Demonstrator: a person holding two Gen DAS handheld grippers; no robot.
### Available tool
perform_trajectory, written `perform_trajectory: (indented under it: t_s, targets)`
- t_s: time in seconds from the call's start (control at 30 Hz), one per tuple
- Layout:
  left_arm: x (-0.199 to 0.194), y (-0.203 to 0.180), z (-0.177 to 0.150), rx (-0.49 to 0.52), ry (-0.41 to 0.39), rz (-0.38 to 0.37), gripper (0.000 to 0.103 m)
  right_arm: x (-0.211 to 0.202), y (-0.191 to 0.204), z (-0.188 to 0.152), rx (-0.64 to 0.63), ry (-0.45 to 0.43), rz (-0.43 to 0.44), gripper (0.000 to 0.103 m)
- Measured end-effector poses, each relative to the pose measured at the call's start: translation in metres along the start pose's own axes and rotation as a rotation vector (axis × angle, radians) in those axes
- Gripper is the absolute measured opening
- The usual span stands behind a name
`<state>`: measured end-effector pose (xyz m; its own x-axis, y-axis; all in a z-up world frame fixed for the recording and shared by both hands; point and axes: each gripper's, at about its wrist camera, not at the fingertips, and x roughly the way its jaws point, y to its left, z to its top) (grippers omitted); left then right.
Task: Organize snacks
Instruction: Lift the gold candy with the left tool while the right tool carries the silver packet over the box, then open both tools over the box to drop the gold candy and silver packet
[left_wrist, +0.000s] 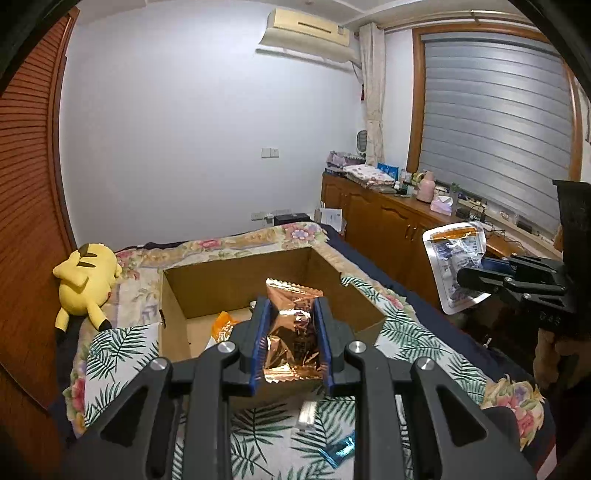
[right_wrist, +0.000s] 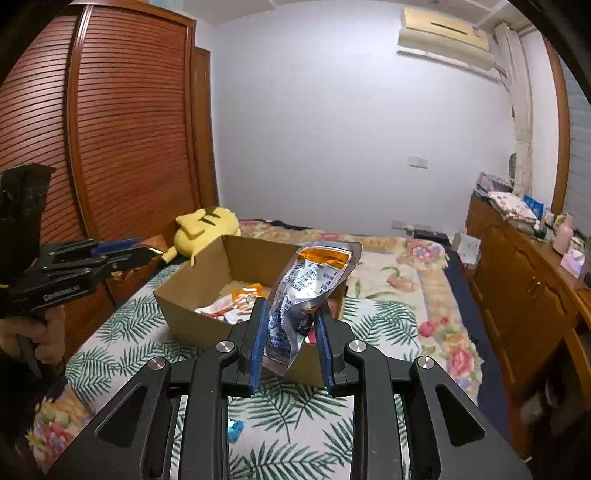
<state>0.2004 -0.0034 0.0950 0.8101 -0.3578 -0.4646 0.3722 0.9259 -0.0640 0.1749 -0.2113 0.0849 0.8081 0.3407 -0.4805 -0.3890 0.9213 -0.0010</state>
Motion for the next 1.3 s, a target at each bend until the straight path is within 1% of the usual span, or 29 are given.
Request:
perform_trajectory:
  t_s: [0.47,0.6,0.73,0.9,1.03,1.1,1.3]
  targets:
    - [0.099,0.041,0.002,-0.032,0.081,0.004,0.022,0.106,-0.006,0.015,-0.017,0.091,0.059,0.023]
    - [0.123,0.052,0.0,-0.038,0.12,0.008,0.022,0.138,-0.001,0.014,-0.027,0.119,0.078,0.023]
    - [0.145,0.056,-0.006,-0.014,0.178,0.023,0.023,0.167,0.002,0.011,-0.027,0.151,0.106,0.023]
    - [0.16,0.06,-0.013,-0.02,0.228,0.022,0.023,0.199,0.011,0.002,-0.031,0.199,0.133,0.023]
    - [0.163,0.061,-0.016,-0.031,0.238,0.023,0.025,0.214,0.015,-0.004,-0.032,0.232,0.139,0.023]
    - [0.163,0.061,-0.015,-0.035,0.239,0.024,0.032,0.218,0.018,-0.007,-0.032,0.243,0.141,0.023]
    - [0.162,0.061,-0.018,-0.051,0.248,0.046,0.043,0.221,0.016,-0.011,-0.017,0.261,0.143,0.026]
